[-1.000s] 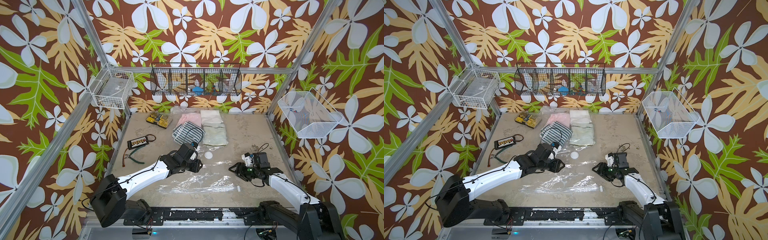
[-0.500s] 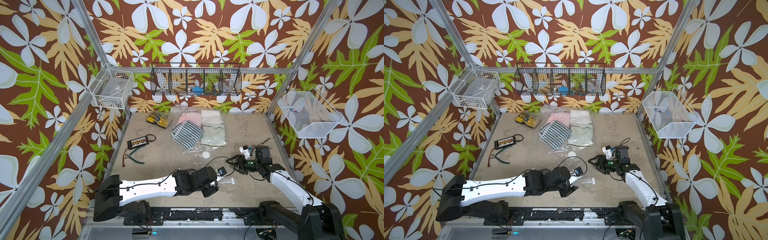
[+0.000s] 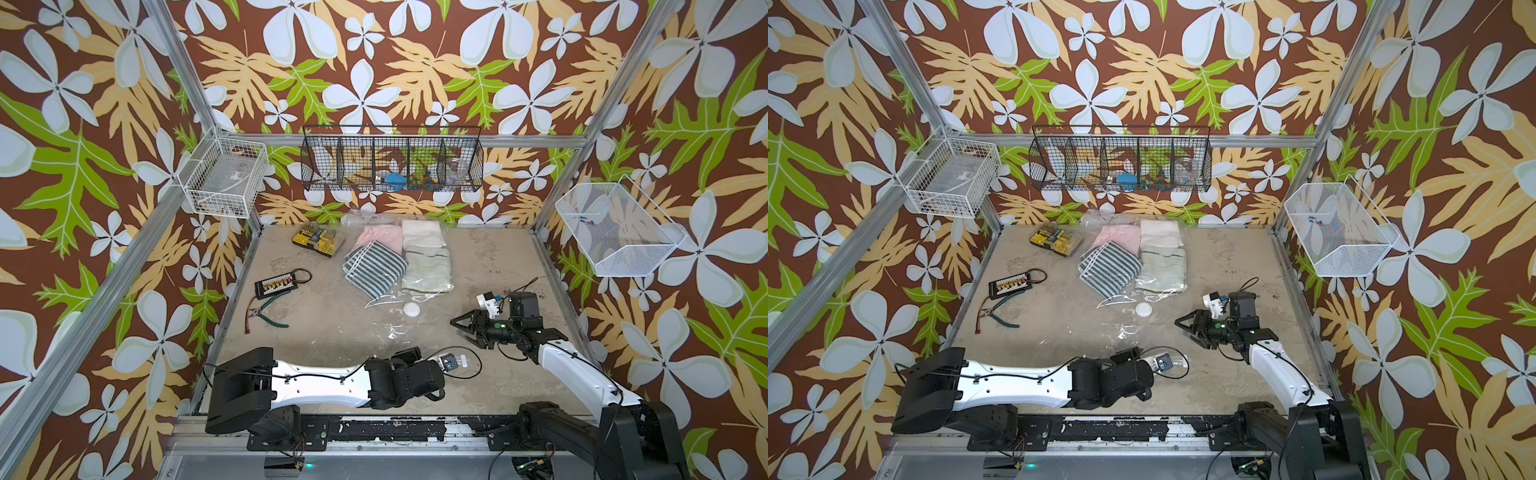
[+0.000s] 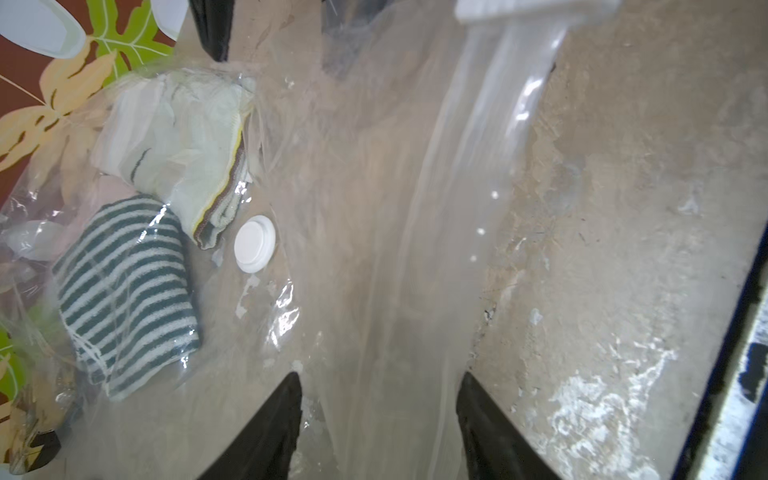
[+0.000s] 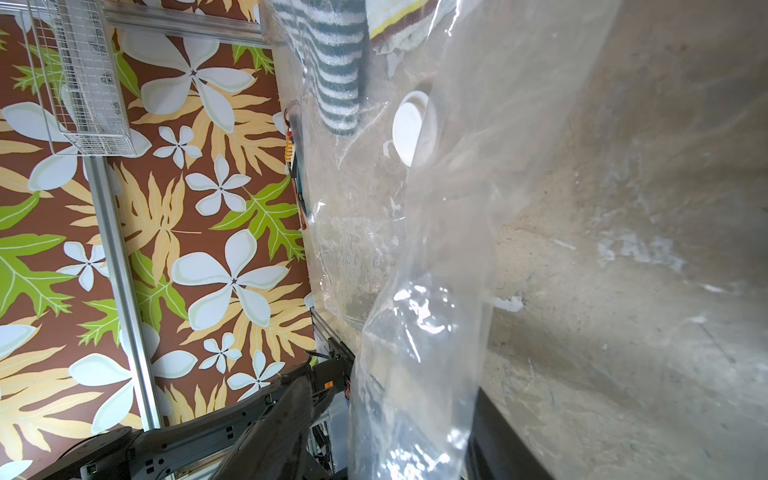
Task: Place the folded towel into the vacuum bag
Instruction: Close the vacuum bag at the center of the board.
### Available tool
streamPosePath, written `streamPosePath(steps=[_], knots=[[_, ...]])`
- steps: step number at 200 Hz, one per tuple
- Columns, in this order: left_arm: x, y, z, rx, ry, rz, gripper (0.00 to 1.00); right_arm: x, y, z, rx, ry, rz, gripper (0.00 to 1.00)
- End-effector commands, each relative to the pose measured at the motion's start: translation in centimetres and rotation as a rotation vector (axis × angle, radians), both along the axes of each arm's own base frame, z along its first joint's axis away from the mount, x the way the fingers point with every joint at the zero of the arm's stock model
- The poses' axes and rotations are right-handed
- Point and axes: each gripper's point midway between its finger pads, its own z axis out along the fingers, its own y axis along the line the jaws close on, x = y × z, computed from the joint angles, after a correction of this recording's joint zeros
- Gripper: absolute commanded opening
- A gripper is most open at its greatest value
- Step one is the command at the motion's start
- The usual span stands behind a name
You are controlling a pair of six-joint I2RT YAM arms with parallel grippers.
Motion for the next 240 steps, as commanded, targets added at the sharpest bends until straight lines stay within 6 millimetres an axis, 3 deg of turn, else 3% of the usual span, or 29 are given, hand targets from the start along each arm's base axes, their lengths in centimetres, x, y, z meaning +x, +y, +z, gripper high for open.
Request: streamPosePath(steps=[1,75,101,115,139,171,196,221,240], knots=[[0.9,-0.2,0.6,-0.012,-0.084,0.013,0.58,0.5,0.3,1.0,0.029,-0.038,0.014,0.58],[-1.6,-0.8,-0.5,-0.019,0.028,-0.089,0.64,1.7,0.4,2.7,0.049,-0.064,0.024,0.57],[-0.9,0.3,-2.1,0.055,-0.009,-0.059,0.63,1.8,0.4,3.2,0.049,-0.075,0.028,0.57],[0.1,0.5,-2.2,0.092,-0.068,-0.027,0.59,1.8,0.4,3.1,0.048,-0.074,0.03,0.57],[1.1,0.0,-0.8,0.056,-0.138,-0.014,0.49,1.7,0.4,3.0,0.049,-0.071,0.031,0.57],[2.0,0.1,2.5,-0.012,-0.208,-0.01,0.15,1.6,0.1,3.2,0.033,-0.081,0.03,0.58],[2.5,0.2,4.2,-0.053,-0.186,-0.047,0.01,2.2,-0.2,4.1,0.001,-0.119,0.019,0.6],[3.9,0.3,5.4,-0.082,-0.078,-0.065,0.0,3.3,-2.4,5.6,-0.182,-0.208,0.021,0.63],[6.1,0.5,6.4,-0.134,0.034,-0.035,0.0,3.6,-4.2,7.0,-0.341,-0.311,0.019,0.65]])
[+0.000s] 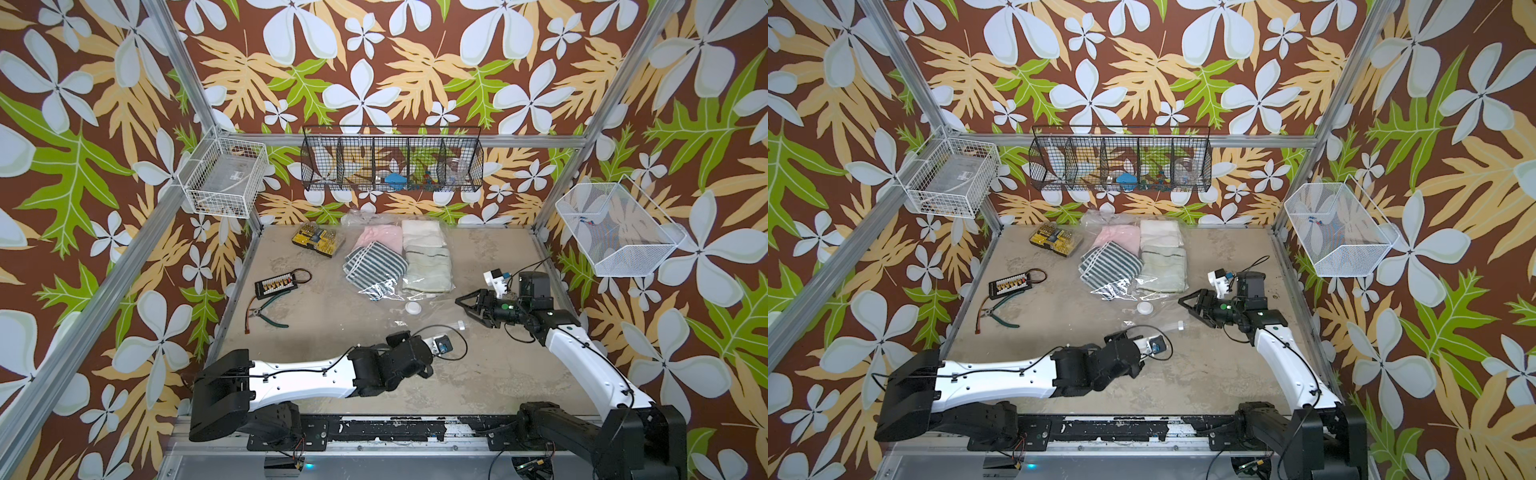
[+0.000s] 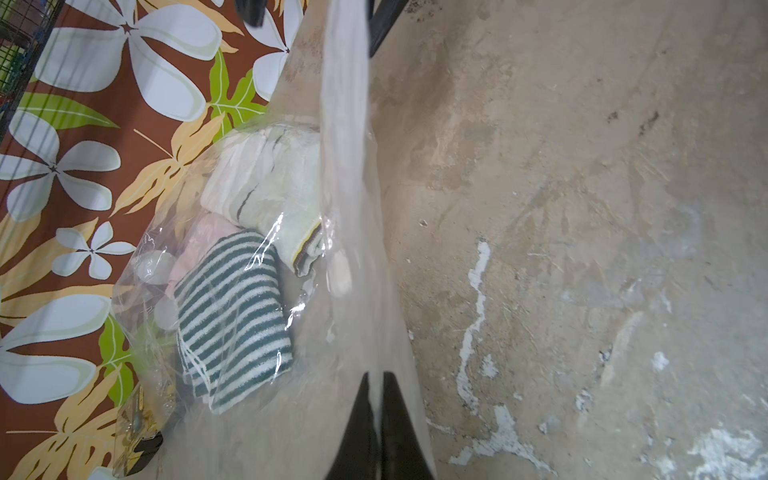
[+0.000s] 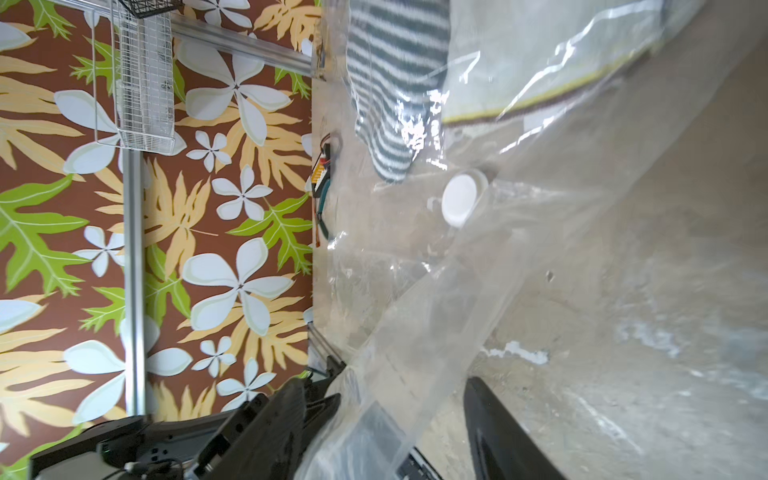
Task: Place the folded towel into the vacuum bag
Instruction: Close the vacuum bag at the center of the board.
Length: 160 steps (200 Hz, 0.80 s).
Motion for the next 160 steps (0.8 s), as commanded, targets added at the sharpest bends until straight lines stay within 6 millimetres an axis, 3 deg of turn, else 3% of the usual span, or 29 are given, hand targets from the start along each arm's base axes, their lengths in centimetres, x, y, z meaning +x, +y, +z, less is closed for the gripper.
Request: streamPosePath(steps=[1,39,57,91,123,160], knots=[[0.8,-0.6,0.6,-0.059,0.152,-0.051,0.0,-0.4,-2.4,-0.2,-0.244,-0.09,-0.002,0.65],[5.4,0.5,3.6,-0.233,0.221,0.059,0.0,0.7,-7.2,2.5,-0.533,-0.279,-0.19,0.64],[7.1,1.3,5.4,-0.324,0.234,0.095,0.0,0.9,-7.6,4.9,-0.621,-0.426,-0.184,0.64],[7.3,1.0,6.2,-0.347,0.272,0.059,0.0,-0.4,-3.5,7.1,-0.816,-0.753,0.057,0.67],[7.0,0.7,5.3,-0.313,0.321,0.014,0.0,-0.7,-1.9,6.9,-0.893,-0.936,0.233,0.66],[6.4,0.7,6.1,-0.32,0.311,-0.024,0.0,-0.5,0.5,7.8,-0.843,-1.045,0.381,0.37]])
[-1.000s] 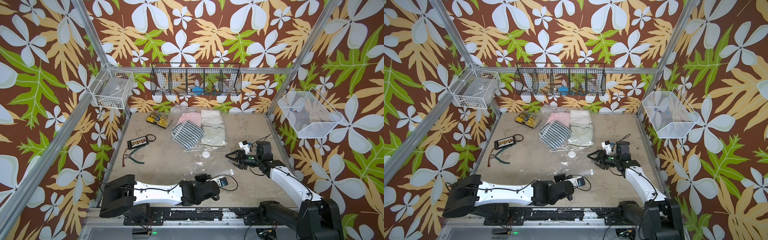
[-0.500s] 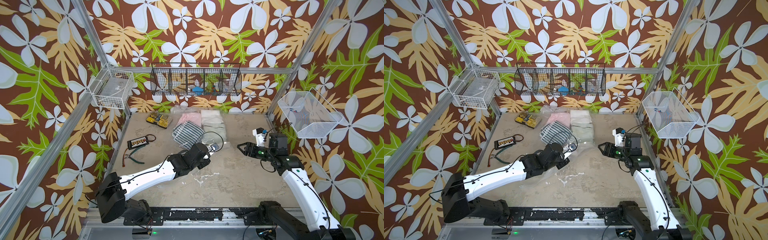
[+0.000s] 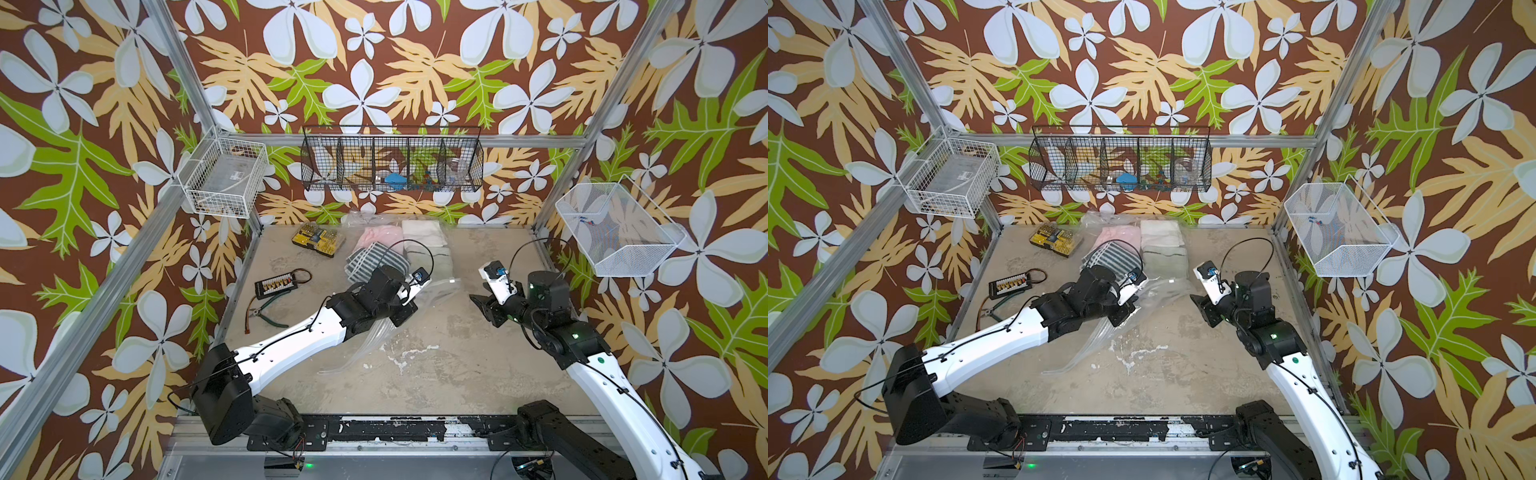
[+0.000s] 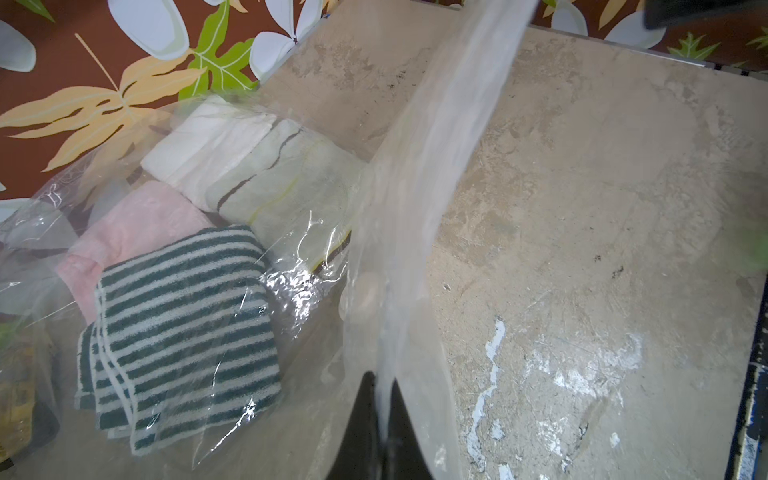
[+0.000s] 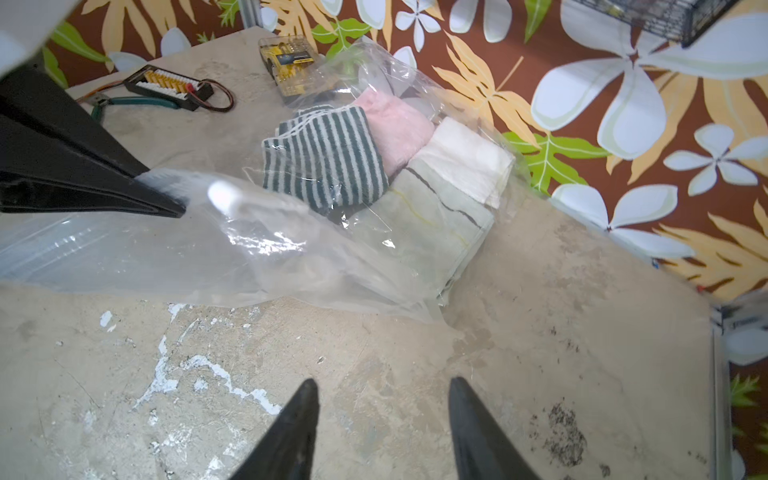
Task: Place the folded towel into the vacuum bag
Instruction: Close the vacuum bag at the center of the board.
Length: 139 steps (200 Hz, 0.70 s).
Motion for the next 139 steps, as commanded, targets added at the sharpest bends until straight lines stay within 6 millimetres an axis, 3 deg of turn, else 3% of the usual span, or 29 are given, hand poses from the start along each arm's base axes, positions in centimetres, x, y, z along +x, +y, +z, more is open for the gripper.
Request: streamPosePath(steps=[1,28,74,103,139], knots=[[-0.6,-0.5,1.1,-0.027,-0.012,-0.052,0.0,0.0,2.1,1.7,-0.042,-0.111,0.174,0.37],[-1.0,-0.6,1.2,-0.041,-0.003,-0.066,0.0,-0.1,3.7,2.5,-0.038,-0.175,0.277,0.39],[-1.0,-0.5,1.2,-0.034,-0.003,-0.067,0.0,0.7,4.9,1.0,-0.132,-0.153,0.338,0.39],[-0.9,-0.4,1.3,-0.03,-0.01,-0.059,0.0,0.8,5.1,0.4,-0.159,-0.145,0.353,0.29],[-0.6,-0.3,1.4,-0.028,-0.014,-0.044,0.0,0.4,5.5,0.6,-0.156,-0.152,0.381,0.09]])
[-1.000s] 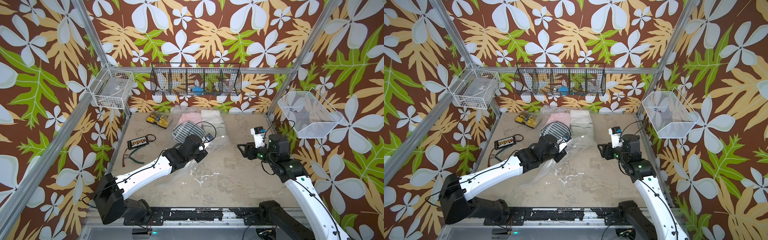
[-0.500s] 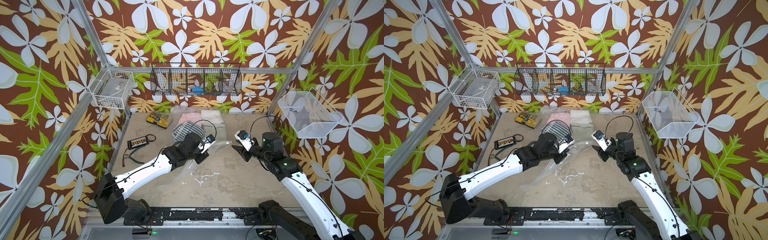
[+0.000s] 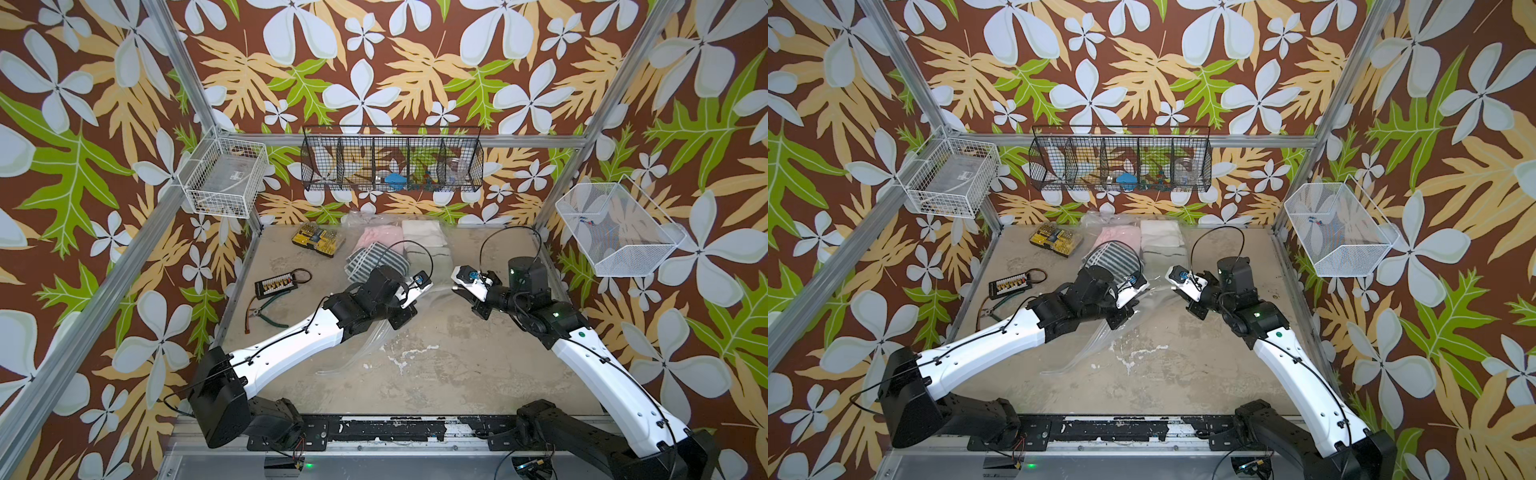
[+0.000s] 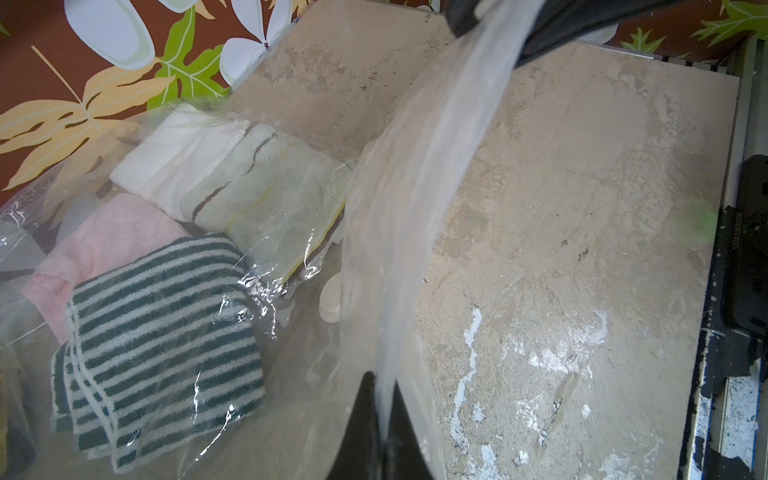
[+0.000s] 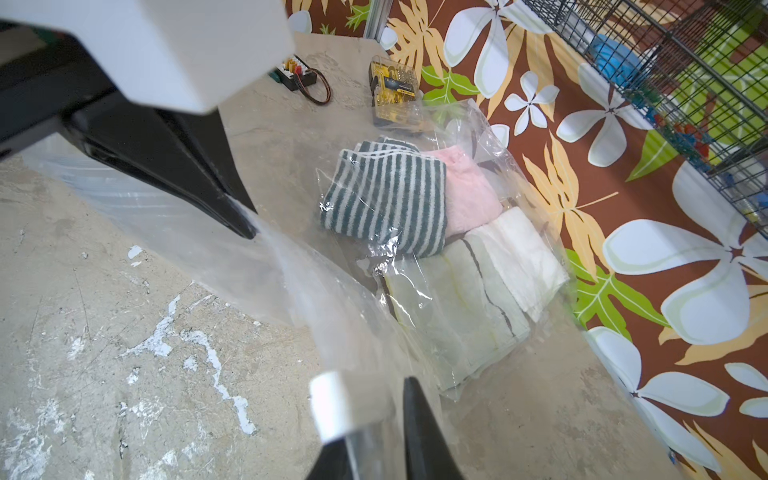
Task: Place the folded towel into the vacuum bag
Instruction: Close the vacuum bag at the center of the board.
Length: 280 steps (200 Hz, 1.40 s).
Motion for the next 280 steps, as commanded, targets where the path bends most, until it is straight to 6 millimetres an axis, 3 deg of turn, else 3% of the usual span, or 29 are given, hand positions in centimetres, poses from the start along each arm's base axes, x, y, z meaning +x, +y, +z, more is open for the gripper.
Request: streamPosePath(steps=[1,22,74,113,135,215,280], knots=[[0.5,-0.2,1.2,-0.029,-0.03,0.012,0.0,-0.3,0.3,0.4,-0.006,-0.019,0.028,0.08],[0.7,-0.2,1.4,-0.029,-0.035,0.023,0.0,-0.1,0.3,0.3,-0.015,-0.02,0.024,0.0],[0.7,0.2,2.9,-0.025,-0.027,0.042,0.0,-0.6,0.8,1.1,0.004,-0.023,0.043,0.0],[-1.8,-0.4,6.6,-0.123,-0.015,-0.066,0.42,-1.8,1.5,2.0,0.024,-0.034,0.079,0.0],[-2.9,-2.2,8.6,-0.226,-0.014,-0.169,0.51,-2.9,2.3,2.7,0.051,-0.038,0.124,0.0],[-4.4,-5.4,10.1,-0.32,-0.065,-0.39,0.47,-5.1,3.1,3.2,0.083,-0.024,0.212,0.0],[-3.9,-6.4,9.5,-0.28,-0.04,-0.416,0.25,-5.4,3.2,3.1,0.077,-0.023,0.23,0.0]])
